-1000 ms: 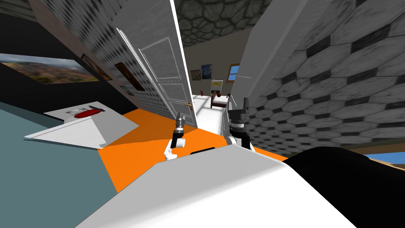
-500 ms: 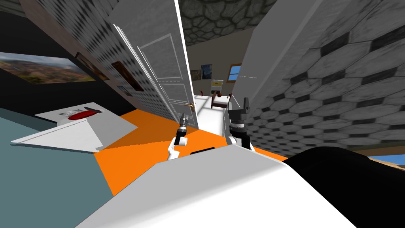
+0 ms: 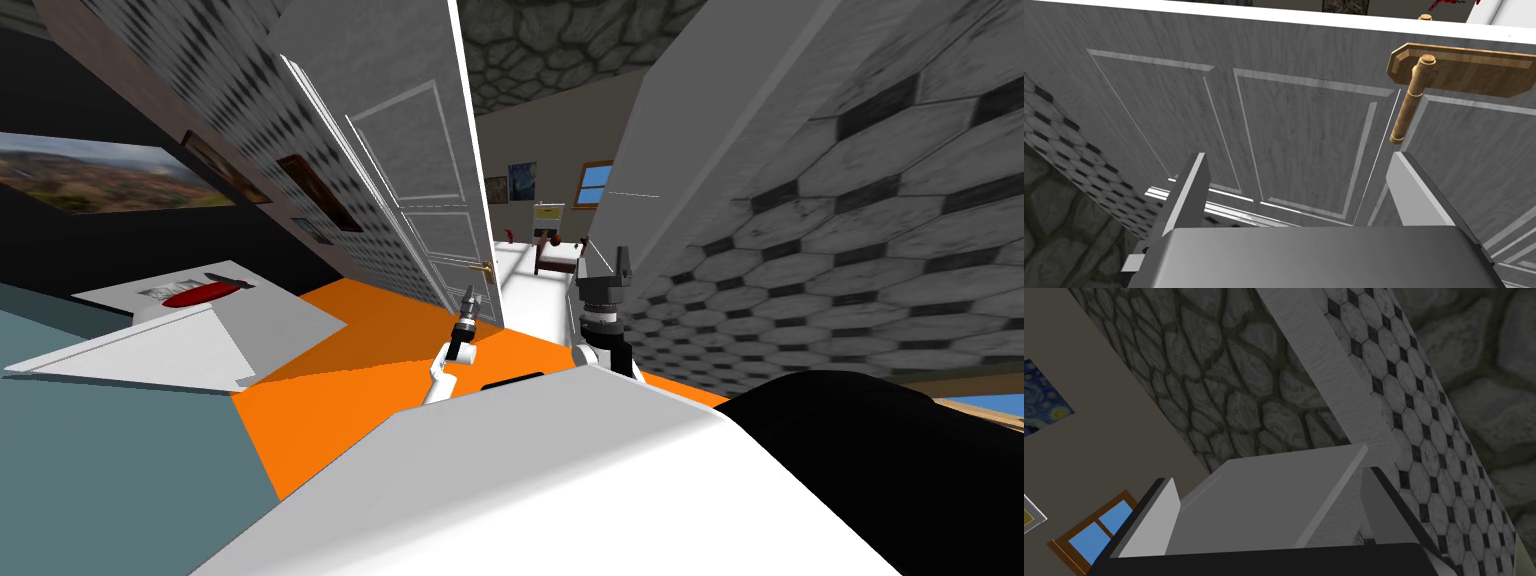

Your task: Push the door open

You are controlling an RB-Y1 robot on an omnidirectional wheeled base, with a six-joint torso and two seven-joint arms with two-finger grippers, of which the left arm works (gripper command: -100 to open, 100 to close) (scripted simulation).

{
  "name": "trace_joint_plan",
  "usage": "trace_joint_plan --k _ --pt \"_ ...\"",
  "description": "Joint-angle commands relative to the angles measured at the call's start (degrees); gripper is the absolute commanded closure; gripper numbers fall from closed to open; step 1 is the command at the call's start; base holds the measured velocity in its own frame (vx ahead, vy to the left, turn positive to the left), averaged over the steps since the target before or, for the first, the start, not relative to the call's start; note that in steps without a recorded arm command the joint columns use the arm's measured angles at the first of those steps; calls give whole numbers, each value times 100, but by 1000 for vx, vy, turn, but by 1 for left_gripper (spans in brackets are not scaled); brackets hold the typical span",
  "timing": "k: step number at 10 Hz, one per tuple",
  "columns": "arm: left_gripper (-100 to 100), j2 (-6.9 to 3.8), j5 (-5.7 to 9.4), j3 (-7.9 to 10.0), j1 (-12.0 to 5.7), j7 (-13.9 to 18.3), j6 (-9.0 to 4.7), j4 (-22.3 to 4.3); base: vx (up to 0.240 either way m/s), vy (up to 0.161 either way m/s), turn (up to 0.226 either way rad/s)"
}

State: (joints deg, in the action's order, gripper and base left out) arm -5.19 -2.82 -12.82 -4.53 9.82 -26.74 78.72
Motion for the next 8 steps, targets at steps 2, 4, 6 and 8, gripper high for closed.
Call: trace_joint_plan --k 2,4,6,8 --pt "-100 -11 -31 -86 -248 106 27 -373 93 104 -27" --pt "-100 -13 -43 -118 -348 145 31 -571 62 61 -11" --pt "-100 -12 -65 -178 -539 218 37 -886 81 77 -28" --pt "-100 -9 -87 -237 -727 290 42 -1197 100 90 -20"
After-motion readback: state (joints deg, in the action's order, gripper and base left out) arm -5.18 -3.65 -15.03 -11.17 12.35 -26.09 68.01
